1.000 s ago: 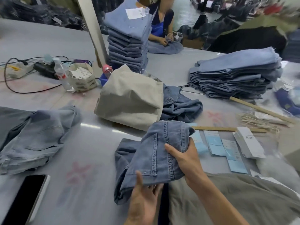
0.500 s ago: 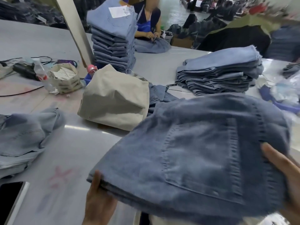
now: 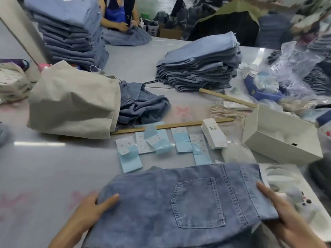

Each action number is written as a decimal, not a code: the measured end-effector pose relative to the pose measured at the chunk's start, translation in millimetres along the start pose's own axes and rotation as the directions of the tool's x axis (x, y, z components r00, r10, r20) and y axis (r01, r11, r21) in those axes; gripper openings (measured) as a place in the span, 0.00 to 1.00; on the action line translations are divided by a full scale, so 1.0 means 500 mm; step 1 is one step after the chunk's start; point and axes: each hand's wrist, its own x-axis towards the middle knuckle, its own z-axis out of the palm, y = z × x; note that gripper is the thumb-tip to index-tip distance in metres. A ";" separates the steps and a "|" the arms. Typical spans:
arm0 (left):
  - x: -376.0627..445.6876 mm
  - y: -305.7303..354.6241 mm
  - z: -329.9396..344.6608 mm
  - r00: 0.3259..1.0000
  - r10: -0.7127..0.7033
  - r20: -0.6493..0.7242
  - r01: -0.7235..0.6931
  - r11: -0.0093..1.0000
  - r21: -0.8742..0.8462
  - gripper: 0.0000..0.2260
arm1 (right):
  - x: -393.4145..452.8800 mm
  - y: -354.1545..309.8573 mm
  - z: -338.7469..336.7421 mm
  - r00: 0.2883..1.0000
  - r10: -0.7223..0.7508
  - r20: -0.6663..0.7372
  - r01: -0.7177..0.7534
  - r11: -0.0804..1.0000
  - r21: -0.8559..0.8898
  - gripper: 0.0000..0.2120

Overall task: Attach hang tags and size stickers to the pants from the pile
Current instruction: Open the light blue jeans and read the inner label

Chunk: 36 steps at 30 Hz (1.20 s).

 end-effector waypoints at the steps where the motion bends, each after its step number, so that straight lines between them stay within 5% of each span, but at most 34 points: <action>1: 0.006 0.008 0.003 0.999 -0.012 -0.039 0.013 0.999 0.036 0.10 | 0.002 0.017 0.034 0.995 0.103 0.013 -0.102 0.993 -0.058 0.16; 4: 0.016 0.021 0.006 0.989 -0.008 -0.148 0.004 1.000 -0.028 0.11 | 0.019 0.011 0.018 0.987 0.148 0.070 -0.133 0.973 -0.188 0.13; 9: 0.024 0.027 -0.001 0.978 -0.204 0.051 0.209 0.917 -0.341 0.11 | 0.038 -0.003 -0.001 0.968 0.237 0.085 -0.174 0.874 -0.454 0.23; 15: -0.004 0.055 -0.003 0.984 0.080 -0.161 -0.120 0.960 -0.254 0.05 | 0.033 -0.020 -0.013 0.976 0.155 0.153 -0.055 0.856 -0.514 0.25; 20: -0.056 0.078 -0.039 0.952 0.210 -0.221 -0.261 0.936 -0.237 0.14 | 0.014 -0.080 -0.062 0.984 0.051 0.171 0.029 0.897 -0.440 0.23; 26: -0.071 0.011 0.012 0.985 0.086 -0.149 -0.106 0.985 -0.133 0.14 | 0.035 -0.060 -0.129 0.987 -0.162 0.015 0.109 0.592 -0.799 0.16; 31: -0.084 -0.021 0.069 0.970 -0.016 -0.242 -0.019 0.990 -0.140 0.13 | 0.049 -0.020 -0.151 0.985 -0.172 -0.022 0.101 0.670 -0.736 0.19; 36: -0.115 0.007 0.085 0.904 0.143 -0.403 -0.161 0.987 -0.012 0.16 | 0.033 -0.031 -0.140 0.932 -0.347 0.104 0.313 0.627 -0.713 0.19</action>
